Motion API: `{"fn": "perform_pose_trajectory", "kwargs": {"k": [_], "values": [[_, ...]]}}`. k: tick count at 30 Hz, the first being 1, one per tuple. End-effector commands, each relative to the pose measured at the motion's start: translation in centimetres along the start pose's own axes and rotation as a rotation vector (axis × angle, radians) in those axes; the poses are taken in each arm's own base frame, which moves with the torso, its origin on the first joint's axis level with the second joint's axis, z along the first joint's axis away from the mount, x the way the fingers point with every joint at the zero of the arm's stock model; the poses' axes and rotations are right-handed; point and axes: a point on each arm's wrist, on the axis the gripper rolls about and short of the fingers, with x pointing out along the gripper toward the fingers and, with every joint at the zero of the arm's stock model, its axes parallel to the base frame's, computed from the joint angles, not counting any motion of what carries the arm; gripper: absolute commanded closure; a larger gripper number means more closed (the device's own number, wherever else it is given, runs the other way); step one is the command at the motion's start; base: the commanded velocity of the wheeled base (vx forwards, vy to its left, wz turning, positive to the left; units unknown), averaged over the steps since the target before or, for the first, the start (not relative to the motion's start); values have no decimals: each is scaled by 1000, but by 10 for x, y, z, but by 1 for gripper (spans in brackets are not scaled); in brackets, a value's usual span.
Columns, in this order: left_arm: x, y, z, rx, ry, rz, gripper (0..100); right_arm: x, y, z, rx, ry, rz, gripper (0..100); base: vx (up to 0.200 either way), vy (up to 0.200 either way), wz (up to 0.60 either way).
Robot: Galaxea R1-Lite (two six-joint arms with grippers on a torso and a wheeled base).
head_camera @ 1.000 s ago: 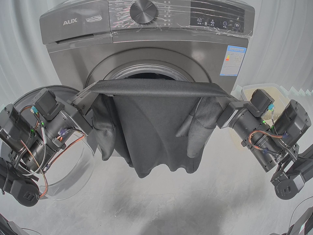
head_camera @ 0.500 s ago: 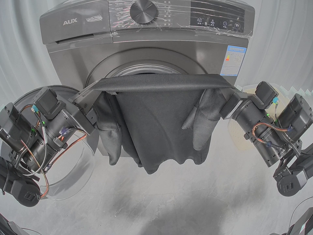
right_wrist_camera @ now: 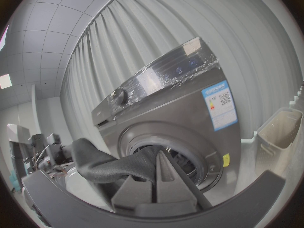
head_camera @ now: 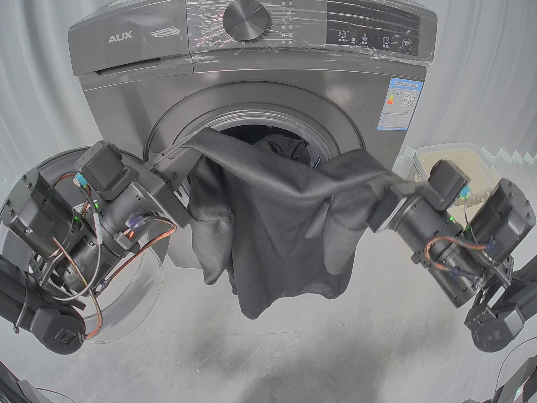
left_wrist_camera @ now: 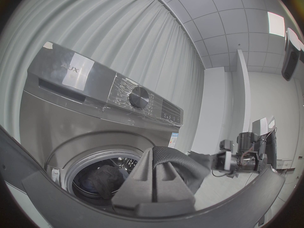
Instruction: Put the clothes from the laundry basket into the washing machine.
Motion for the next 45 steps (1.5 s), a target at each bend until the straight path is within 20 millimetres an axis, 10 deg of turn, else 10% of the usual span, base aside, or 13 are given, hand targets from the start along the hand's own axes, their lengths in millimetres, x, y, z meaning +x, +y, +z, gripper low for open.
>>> {"fn": "perform_pose_trajectory", "kwargs": {"k": [1, 6, 7, 17, 30, 45], "values": [[9, -1, -15, -10, 33, -1, 100, -18, 18, -27, 18, 122, 72, 100, 0, 0, 0], [11, -1, -14, -7, 26, -2, 100, -19, 20, -43, 24, 170, 98, 100, 0, 0, 0], [11, -2, -15, -6, 29, -3, 100, -21, 20, -58, 13, 225, 106, 0, 0, 0, 0], [12, -5, -20, -14, 43, -14, 100, -63, 33, -122, -53, 539, 207, 0, 0, 0, 0], [12, -7, -16, -14, 29, -20, 100, -62, 37, -141, -62, 588, 227, 0, 0, 0, 0], [12, -9, -13, -13, 19, -29, 100, 17, -23, -158, -98, 435, 18, 0, 0, 0, 0]]}}
